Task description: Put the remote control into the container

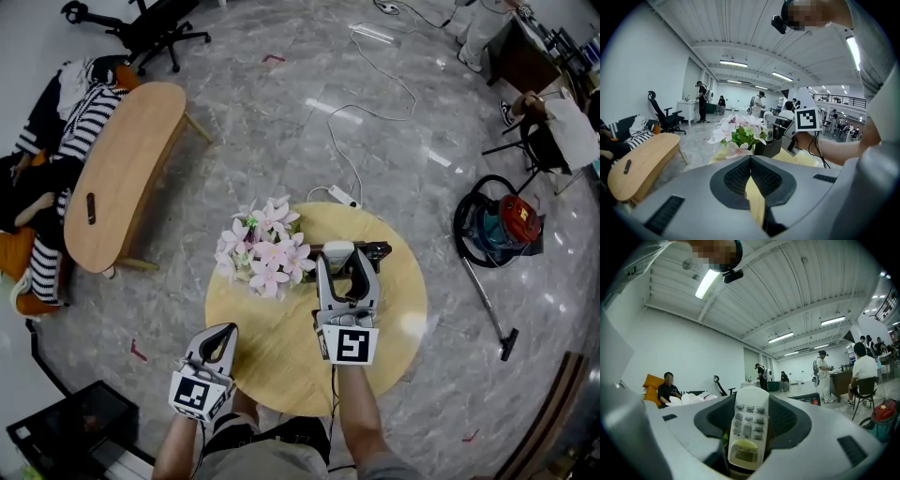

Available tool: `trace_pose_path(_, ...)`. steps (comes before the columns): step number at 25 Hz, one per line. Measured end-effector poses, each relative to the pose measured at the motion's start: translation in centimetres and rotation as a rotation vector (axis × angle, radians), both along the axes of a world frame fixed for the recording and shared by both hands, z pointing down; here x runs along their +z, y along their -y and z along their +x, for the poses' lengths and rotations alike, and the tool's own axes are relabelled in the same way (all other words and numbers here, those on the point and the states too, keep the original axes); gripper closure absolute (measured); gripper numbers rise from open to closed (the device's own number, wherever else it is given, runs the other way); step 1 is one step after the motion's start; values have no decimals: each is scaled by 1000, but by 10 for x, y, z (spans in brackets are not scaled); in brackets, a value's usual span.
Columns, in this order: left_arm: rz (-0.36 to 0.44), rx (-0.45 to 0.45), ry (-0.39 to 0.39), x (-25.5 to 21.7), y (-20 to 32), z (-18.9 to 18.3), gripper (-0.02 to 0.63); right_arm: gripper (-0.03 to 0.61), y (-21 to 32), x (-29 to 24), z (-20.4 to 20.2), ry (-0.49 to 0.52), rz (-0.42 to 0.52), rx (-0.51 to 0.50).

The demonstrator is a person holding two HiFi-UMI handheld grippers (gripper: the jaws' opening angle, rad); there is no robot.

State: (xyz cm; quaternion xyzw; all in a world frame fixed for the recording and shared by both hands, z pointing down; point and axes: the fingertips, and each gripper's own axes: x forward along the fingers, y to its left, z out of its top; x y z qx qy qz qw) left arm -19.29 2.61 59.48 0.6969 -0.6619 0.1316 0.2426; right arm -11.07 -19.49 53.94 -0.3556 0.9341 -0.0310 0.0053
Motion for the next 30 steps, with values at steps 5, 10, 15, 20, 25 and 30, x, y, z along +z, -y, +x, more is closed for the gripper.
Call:
trace_pose_path(5, -13, -7, 1, 5, -3, 0, 606, 345, -3, 6, 0, 13, -2, -10)
trace_pose_path(10, -23, -7, -1, 10, -4, 1, 607, 345, -5, 17, 2, 0, -2, -10)
trace_pose_path(15, -28, -6, -5, 13, -4, 4, 607, 345, -8, 30, 5, -24, -26, -6)
trace_pose_path(20, -28, -7, -5, 13, -5, 4, 607, 345, -10, 44, 8, -58, -45, 7)
trace_pose_path(25, -32, -20, -10, 17, -10, 2, 607, 345, -13, 52, 9, -99, -39, 5)
trace_pose_path(30, -41, -21, -17, 19, -15, 3, 606, 345, -17, 63, 11, -124, -72, 10)
